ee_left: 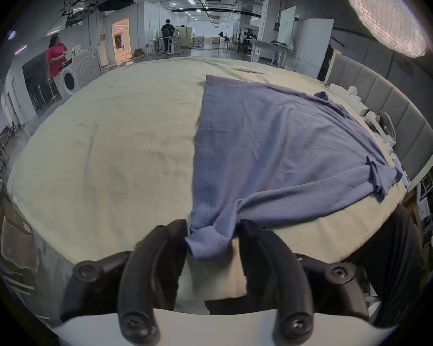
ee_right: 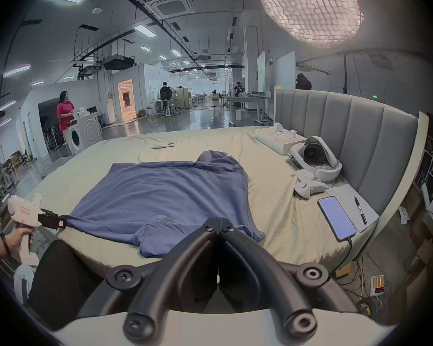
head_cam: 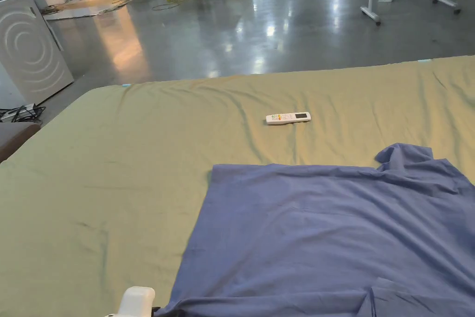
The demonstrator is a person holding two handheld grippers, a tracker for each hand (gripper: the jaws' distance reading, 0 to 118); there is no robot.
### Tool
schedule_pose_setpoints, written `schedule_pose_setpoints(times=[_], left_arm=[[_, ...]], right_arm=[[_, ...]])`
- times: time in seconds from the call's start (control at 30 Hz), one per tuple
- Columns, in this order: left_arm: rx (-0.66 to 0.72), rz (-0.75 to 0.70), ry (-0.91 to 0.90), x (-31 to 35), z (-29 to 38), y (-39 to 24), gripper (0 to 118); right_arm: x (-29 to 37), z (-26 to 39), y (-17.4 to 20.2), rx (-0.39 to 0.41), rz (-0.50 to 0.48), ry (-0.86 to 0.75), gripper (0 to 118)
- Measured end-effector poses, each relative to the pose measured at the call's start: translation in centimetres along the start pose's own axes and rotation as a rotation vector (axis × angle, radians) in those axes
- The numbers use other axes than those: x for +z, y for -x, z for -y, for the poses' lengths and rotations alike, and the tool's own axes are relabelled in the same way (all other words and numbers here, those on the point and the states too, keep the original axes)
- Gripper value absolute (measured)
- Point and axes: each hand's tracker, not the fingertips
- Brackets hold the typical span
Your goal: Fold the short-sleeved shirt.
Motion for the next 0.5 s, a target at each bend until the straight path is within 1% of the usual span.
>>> schedule_pose_setpoints(times=[0.07,0.1,0.13,0.2,0.3,0.4,0.43,0.47,0.5], left_arm=[[0.003,0.007,0.034,-0.8,-0.2,0.1,45],[0.003,0.005,0.033,-0.7,-0.2,0.0,42],[-0.007,0.004,0.030,-0.5,-0.3,-0.3,36],[-0.037,0.009,0.029,-0.4,-0.5,-0.7,8],[-0.074,-0.013,0.068,-1.4,-0.6,-1.2,8],[-0.128,-0.039,0.081,-1.6,-0.5,-1.7,8],[-0.150,-0.046,0.083,-1.7,-0.5,-1.9,8],[-0.154,-0.046,0.090,-1.7,-0.6,-2.0,8],[-0.155,-0.046,0.093,-1.7,-0.7,-1.9,8]], right_arm=[[0.0,0.1,-0.3,-0.007,0.008,0.003,0],[-0.1,0.1,-0.4,-0.007,0.015,0.004,0],[-0.1,0.1,-0.6,-0.006,0.022,0.005,0],[-0.1,0.3,-1.0,-0.012,0.032,0.002,0],[-0.7,0.2,-1.4,-0.039,0.046,0.003,0],[-2.7,0.0,-2.2,-0.021,0.064,0.020,0],[-3.9,0.2,-2.6,-0.013,0.060,0.032,13],[-5.0,0.3,-3.1,-0.011,0.049,0.051,38],[-6.3,0.5,-3.6,-0.019,0.023,0.090,76]])
